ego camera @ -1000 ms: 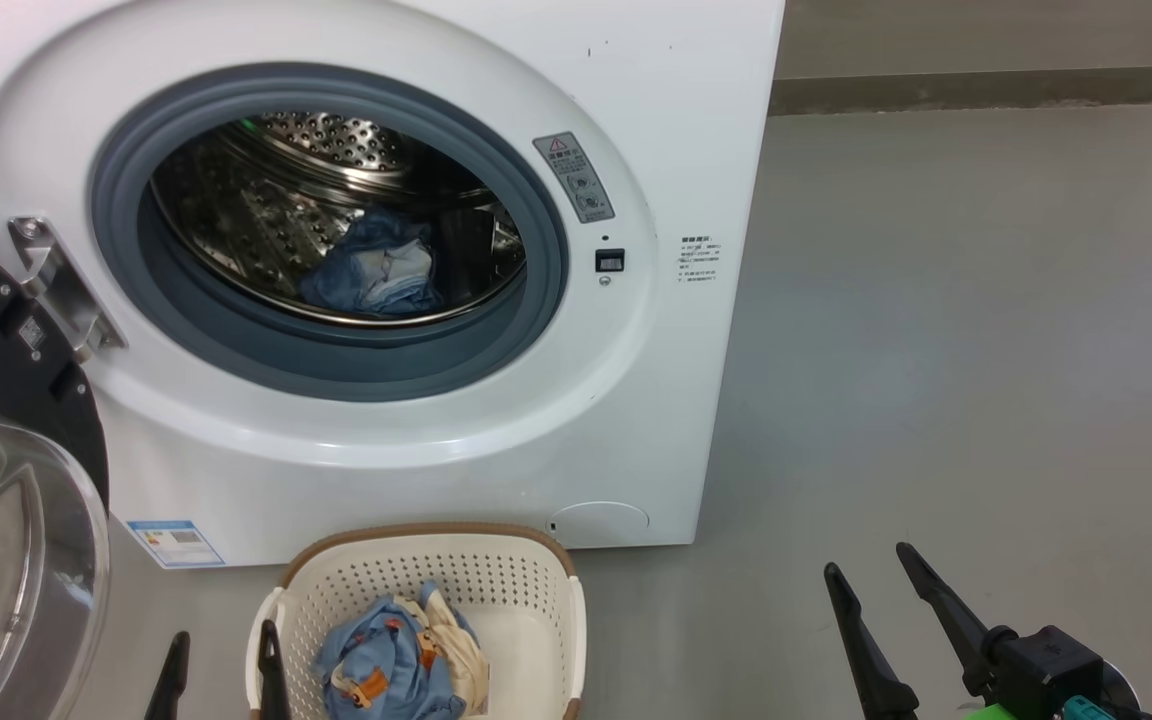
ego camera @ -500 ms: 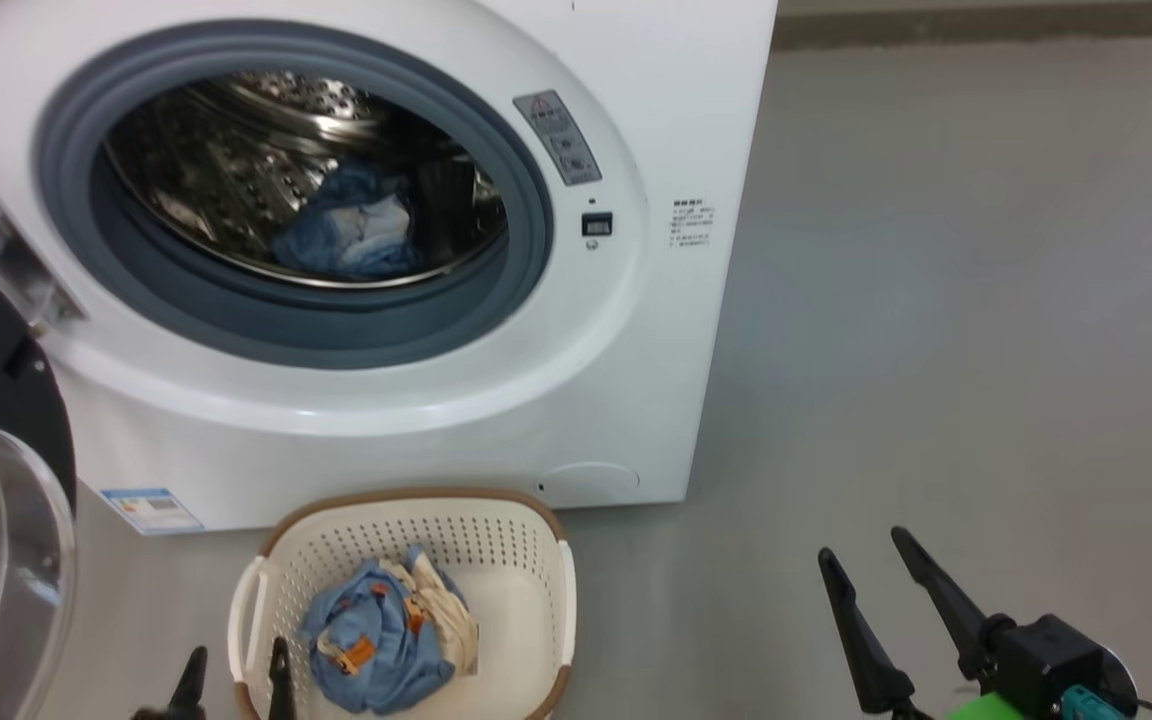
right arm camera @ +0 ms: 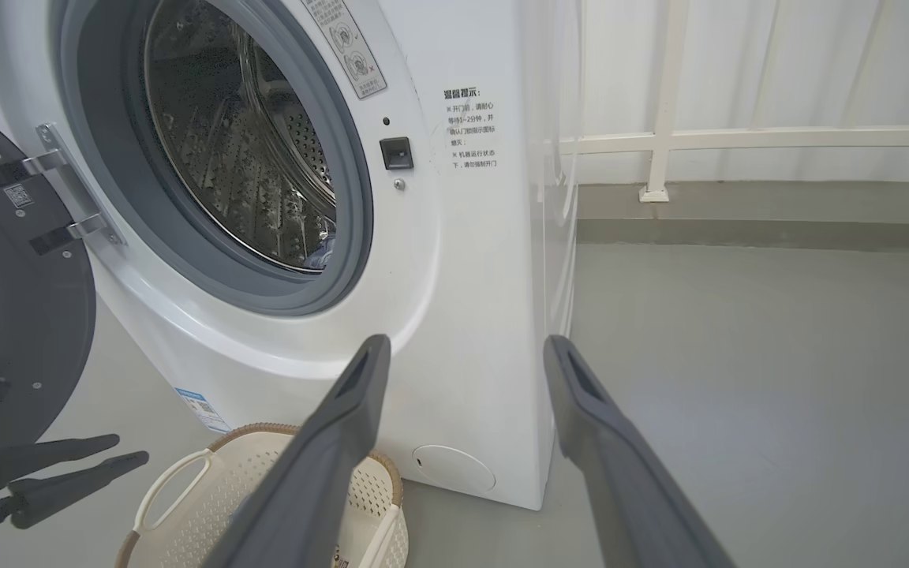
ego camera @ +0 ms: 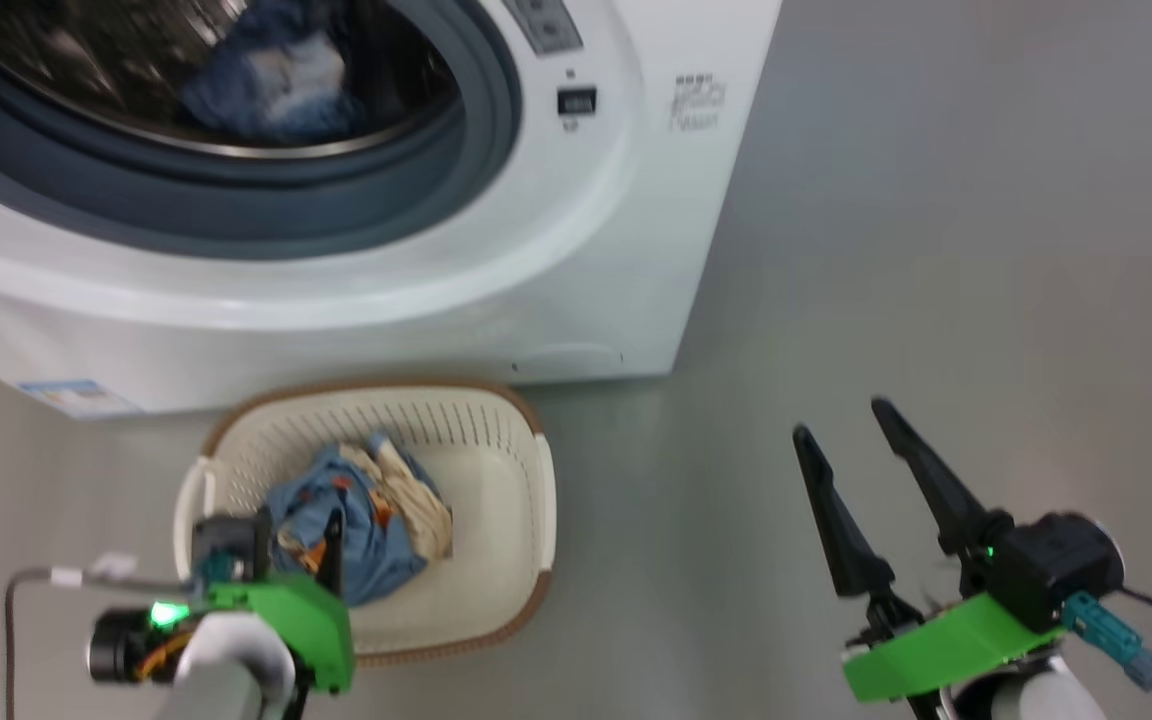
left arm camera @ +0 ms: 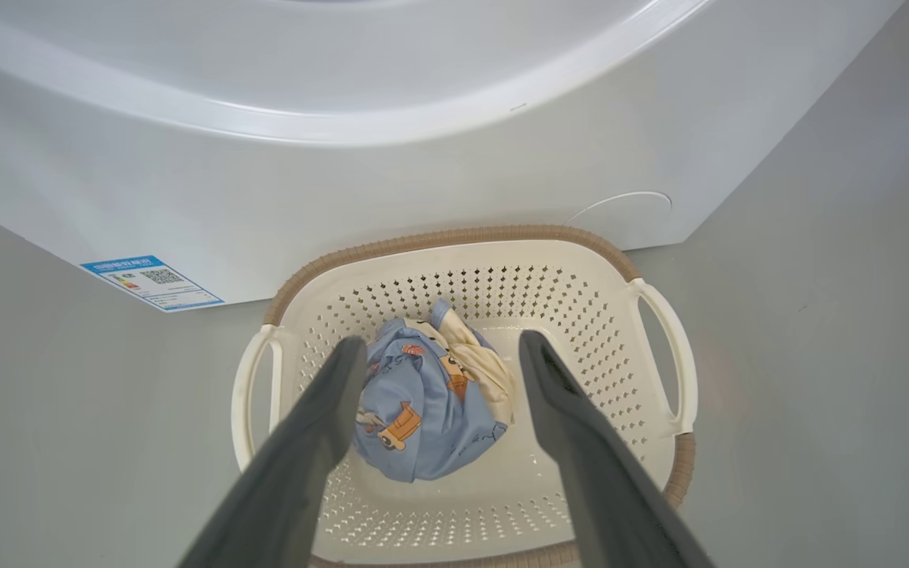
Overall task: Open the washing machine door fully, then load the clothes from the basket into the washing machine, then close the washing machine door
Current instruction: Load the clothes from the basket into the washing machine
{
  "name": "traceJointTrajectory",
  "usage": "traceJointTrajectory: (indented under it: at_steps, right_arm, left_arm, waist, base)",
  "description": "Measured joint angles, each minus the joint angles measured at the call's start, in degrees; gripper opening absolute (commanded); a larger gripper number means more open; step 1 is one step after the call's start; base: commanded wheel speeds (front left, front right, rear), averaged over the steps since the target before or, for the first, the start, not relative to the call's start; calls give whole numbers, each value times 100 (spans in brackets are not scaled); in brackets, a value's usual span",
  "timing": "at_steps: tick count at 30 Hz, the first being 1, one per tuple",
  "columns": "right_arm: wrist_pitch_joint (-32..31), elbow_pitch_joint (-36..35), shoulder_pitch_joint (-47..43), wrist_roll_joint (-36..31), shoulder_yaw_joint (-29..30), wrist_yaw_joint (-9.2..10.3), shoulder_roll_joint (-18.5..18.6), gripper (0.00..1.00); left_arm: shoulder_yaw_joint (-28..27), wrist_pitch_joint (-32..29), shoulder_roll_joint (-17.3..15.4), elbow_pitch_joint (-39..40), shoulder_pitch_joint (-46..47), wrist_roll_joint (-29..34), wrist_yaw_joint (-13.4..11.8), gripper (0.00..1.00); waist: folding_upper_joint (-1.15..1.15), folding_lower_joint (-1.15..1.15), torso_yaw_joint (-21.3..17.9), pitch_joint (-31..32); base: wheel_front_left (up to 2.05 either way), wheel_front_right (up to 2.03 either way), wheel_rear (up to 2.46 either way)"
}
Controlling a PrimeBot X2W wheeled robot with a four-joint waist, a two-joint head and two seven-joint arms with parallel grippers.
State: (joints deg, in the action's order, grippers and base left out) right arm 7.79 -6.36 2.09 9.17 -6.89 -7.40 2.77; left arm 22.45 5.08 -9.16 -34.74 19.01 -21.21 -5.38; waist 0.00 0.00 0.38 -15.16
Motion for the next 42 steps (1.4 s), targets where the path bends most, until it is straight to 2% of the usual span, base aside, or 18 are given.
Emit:
traceJointTrajectory:
  at_steps: [4,8,13,18,32,42]
  right_arm:
    - [125,-11,388,1,-130,0,11,100]
    - [281,38,843,18,-255,0,19,100]
    - [448,129,1259,100,-428,0,35,100]
    - [575,252,1608,208,-557,0,42,100]
    - [651,331,2034,483,-713,0,46,100]
    - [653,235,2059,512,-706,0,43,100]
  left_arm:
    - [108,-66,81,-933,812,55,211,100]
    - [335,-155,207,-1978,1678,278,271,100]
    - [333,-145,279,-2714,2343,288,321,100]
    - [286,-118,207,-3260,2813,281,321,100]
    - [307,-131,-260,-3788,3477,283,304,100]
    - [135,-208,-350,-3864,3788,55,147,100]
  waist:
    - [0,0,-58,-468]
    - [0,0,-168,-1073]
    - [0,0,-317,-1664]
    - [0,0,-501,-2207]
    - [0,0,-1076,-3431]
    - [0,1,-1341,-3946]
  base:
    - [0,0,0]
    - [0,0,0]
    - [0,0,0]
    - [0,0,0]
    - [0,0,0]
    - [0,0,0]
